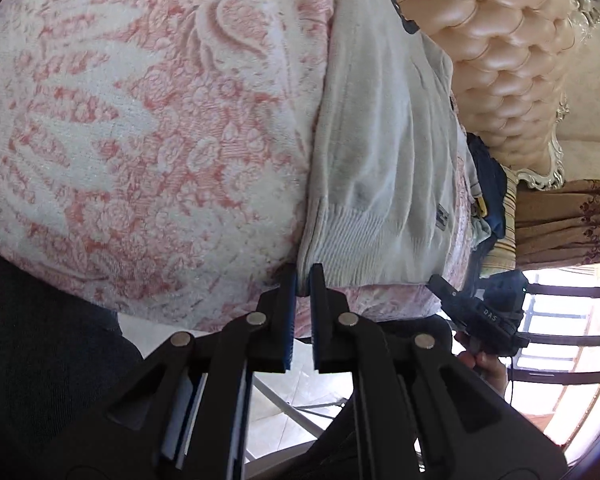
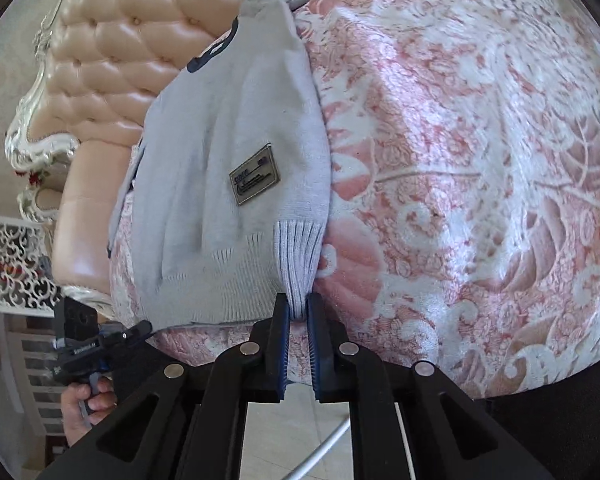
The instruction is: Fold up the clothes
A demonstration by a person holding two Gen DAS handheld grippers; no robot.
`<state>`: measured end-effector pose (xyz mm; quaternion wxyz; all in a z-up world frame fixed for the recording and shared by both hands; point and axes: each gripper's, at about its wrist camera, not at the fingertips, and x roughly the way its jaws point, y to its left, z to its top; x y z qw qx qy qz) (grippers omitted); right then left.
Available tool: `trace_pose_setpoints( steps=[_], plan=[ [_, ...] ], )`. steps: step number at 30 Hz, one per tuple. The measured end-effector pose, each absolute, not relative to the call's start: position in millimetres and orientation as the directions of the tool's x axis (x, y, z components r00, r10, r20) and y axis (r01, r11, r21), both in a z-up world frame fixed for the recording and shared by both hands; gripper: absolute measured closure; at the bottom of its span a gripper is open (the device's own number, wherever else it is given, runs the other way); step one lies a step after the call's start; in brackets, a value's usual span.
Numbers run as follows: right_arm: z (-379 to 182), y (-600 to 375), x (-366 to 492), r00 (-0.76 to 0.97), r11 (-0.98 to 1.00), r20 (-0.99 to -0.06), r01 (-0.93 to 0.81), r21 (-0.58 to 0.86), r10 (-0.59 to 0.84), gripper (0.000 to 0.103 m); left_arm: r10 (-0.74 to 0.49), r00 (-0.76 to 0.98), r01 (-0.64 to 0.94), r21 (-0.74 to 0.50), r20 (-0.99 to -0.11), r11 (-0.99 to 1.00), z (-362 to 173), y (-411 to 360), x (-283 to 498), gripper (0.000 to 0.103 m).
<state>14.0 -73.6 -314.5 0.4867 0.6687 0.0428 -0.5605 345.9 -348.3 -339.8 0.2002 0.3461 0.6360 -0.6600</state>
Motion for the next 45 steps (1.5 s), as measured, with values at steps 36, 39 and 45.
trace_pose_setpoints(
  steps=[36, 39, 45],
  plan=[
    [-211.6, -77.6, -14.7, 0.228, -0.413, -0.678, 0.645, 0.643, -0.699, 0.023, -0.214, -0.619, 0.763, -0.643, -0.756, 0.062, -306.9, -576.8, 539.2, 0.084],
    [-210.9, -76.3, -13.7, 0.231, -0.407, -0.674, 0.647, 0.645, -0.701, 0.023, -0.185, -0.594, 0.79, -0.611, -0.783, 0.05, -308.8, -580.9, 536.5, 0.092],
    [-211.9, -71.6, -16.2, 0.235, -0.403, -0.665, 0.638, 0.656, -0.709, 0.023, -0.199, -0.535, 0.842, -0.537, -0.821, -0.052, -278.4, -581.9, 511.8, 0.1]
  ],
)
